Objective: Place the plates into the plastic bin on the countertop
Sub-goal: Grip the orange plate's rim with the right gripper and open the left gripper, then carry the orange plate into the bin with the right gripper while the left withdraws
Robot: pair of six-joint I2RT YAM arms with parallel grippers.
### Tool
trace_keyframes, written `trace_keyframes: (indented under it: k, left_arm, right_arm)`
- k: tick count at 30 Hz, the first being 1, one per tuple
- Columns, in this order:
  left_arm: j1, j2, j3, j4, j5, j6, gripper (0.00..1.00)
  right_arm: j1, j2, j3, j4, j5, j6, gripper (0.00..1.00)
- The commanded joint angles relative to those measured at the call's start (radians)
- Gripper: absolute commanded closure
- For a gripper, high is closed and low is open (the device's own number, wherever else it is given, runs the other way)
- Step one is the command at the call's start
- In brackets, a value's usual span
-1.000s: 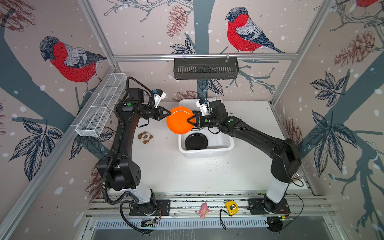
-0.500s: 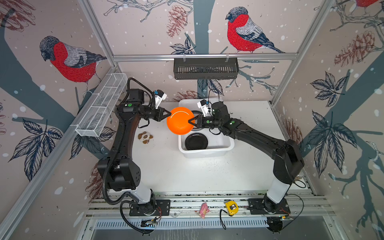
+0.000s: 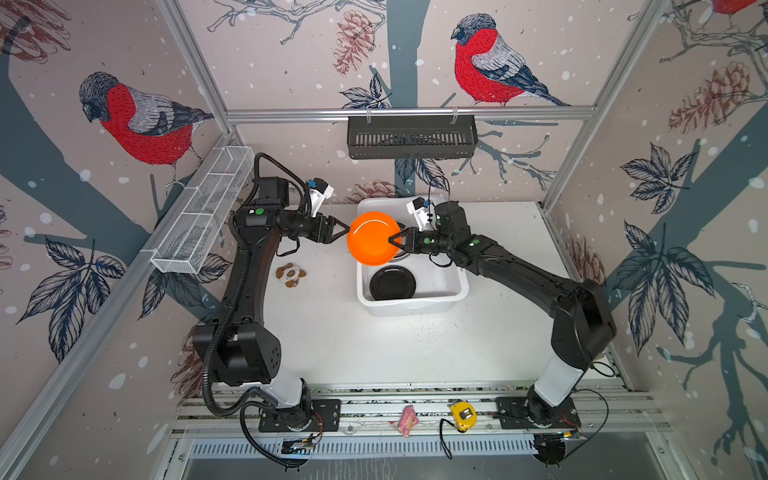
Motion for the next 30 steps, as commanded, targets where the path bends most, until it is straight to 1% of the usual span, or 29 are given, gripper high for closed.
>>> trace_keyframes:
  k: [1, 6, 9, 12, 15, 18, 21, 23, 27, 30]
  left_arm:
    - [0.000, -0.003, 0.036, -0.016, -0.072, 0.015, 0.26]
    - [0.000, 0.042, 0.166, -0.096, -0.180, 0.045, 0.20]
    - [0.001, 0.070, 0.228, -0.136, -0.231, 0.061, 0.19]
    - [0.004, 0.087, 0.270, -0.172, -0.265, 0.080, 0.19]
    - [0.010, 0.105, 0.296, -0.212, -0.256, 0.089, 0.19]
    - [0.019, 0.103, 0.285, -0.219, -0.251, 0.089, 0.19]
    - [0.037, 0.097, 0.261, -0.181, -0.237, 0.049, 0.18]
    - [0.050, 0.093, 0.246, -0.144, -0.208, 0.034, 0.19]
    - [0.051, 0.092, 0.225, -0.119, -0.192, 0.082, 0.19]
    - [0.057, 0.098, 0.194, -0.102, -0.182, 0.082, 0.19]
  right_arm:
    - [-0.050, -0.025, -0.008, -0.022, -0.042, -0.050, 0.96]
    - [-0.142, 0.000, 0.070, -0.252, -0.022, -0.179, 0.96]
    - [-0.178, 0.039, 0.146, -0.386, -0.017, -0.245, 0.96]
    - [-0.189, 0.089, 0.233, -0.522, 0.012, -0.308, 0.96]
    - [-0.191, 0.144, 0.309, -0.644, 0.031, -0.359, 0.97]
    - [-0.194, 0.183, 0.349, -0.722, 0.031, -0.379, 0.96]
    - [-0.196, 0.212, 0.385, -0.772, 0.024, -0.391, 0.97]
    - [-0.197, 0.231, 0.408, -0.809, 0.037, -0.401, 0.97]
    - [-0.193, 0.271, 0.437, -0.866, 0.052, -0.420, 0.97]
    - [-0.189, 0.300, 0.442, -0.889, 0.049, -0.424, 0.97]
